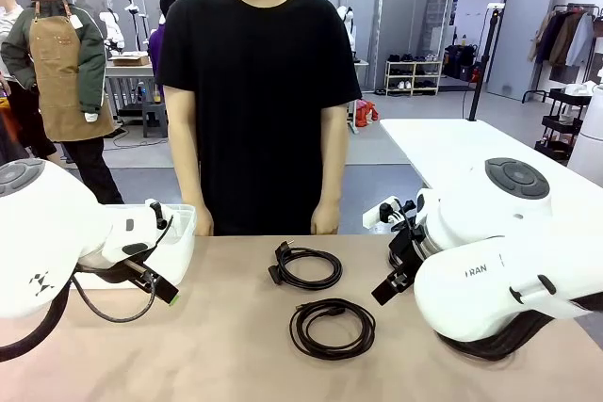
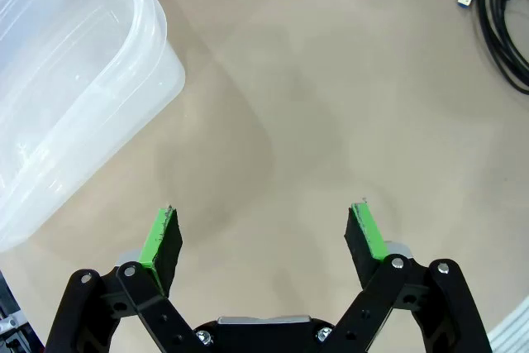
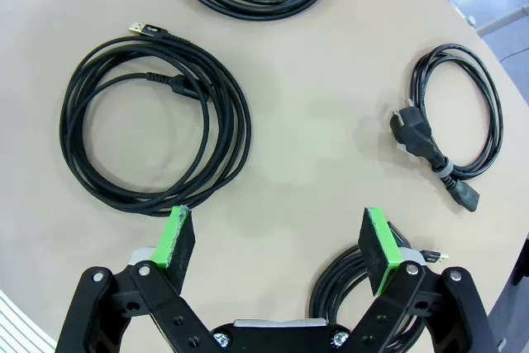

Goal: Organize and store the cables.
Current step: Place the Power Cable into the Organizing box.

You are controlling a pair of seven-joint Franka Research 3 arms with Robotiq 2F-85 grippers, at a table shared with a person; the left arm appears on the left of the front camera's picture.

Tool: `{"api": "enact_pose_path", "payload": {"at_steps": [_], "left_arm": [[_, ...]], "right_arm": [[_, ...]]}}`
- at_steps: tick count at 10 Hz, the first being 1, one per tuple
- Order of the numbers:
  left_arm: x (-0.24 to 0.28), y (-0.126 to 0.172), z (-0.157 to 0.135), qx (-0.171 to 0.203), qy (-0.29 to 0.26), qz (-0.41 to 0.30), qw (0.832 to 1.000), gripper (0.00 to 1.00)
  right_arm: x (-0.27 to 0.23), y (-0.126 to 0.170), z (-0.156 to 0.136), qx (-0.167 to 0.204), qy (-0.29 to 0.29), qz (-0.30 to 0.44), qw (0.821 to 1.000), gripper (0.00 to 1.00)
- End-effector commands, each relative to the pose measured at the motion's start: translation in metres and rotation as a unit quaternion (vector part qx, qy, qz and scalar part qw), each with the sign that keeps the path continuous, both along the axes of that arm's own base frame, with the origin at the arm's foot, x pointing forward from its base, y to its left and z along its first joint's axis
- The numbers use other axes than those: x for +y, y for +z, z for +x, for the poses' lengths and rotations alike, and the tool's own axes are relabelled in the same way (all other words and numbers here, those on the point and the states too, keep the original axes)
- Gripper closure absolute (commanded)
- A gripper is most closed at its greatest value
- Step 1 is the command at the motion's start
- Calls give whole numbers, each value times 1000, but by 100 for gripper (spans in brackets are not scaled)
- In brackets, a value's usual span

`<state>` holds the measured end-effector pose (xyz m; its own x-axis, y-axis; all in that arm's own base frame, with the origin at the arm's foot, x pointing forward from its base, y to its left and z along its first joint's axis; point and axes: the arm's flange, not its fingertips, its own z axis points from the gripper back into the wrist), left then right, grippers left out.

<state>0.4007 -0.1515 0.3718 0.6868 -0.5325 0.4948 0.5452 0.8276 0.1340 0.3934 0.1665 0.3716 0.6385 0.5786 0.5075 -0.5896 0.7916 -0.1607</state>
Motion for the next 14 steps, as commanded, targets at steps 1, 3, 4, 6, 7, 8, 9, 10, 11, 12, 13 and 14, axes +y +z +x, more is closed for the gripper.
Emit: {"api": "enact_pose_path", "payload": {"at_steps": [1, 3, 4, 6, 7, 8, 9, 10, 11, 12, 13, 14], "left_arm": [[5, 28, 11, 5, -2, 4, 1000, 0], [21, 71, 19, 79, -95, 1, 992, 0], [33, 91, 13, 95, -143, -12, 985, 0], [69, 125, -1, 111, -219, -40, 969, 0], [100, 141, -14, 94, -249, -42, 963, 0], [133, 151, -23, 76, -256, -30, 963, 0], [170, 156, -31, 57, -258, -38, 964, 0], [206, 156, -42, 37, -256, -44, 965, 0], [240, 153, -56, 12, -252, -68, 965, 0], [270, 150, -71, -9, -244, -96, 965, 0], [287, 144, -76, -16, -239, -107, 965, 0], [299, 140, -79, -25, -223, -113, 968, 0]], "right_arm": [[-15, 25, 13, -6, 23, 16, 1000, 0], [-52, 72, 28, 11, 66, 50, 996, 0], [-69, 88, 29, 30, 88, 65, 993, 0], [-112, 122, 17, 41, 138, 94, 985, 0], [-138, 137, -2, 27, 166, 101, 981, 0], [-164, 147, -21, 15, 181, 108, 978, 0], [-190, 151, -42, 1, 191, 108, 976, 0], [-217, 147, -61, -9, 188, 115, 975, 0], [-240, 141, -78, -16, 175, 121, 977, 0], [-260, 136, -97, -17, 168, 130, 977, 0], [-272, 132, -107, -25, 171, 150, 974, 0], [-279, 127, -116, -25, 162, 144, 976, 0]]}}
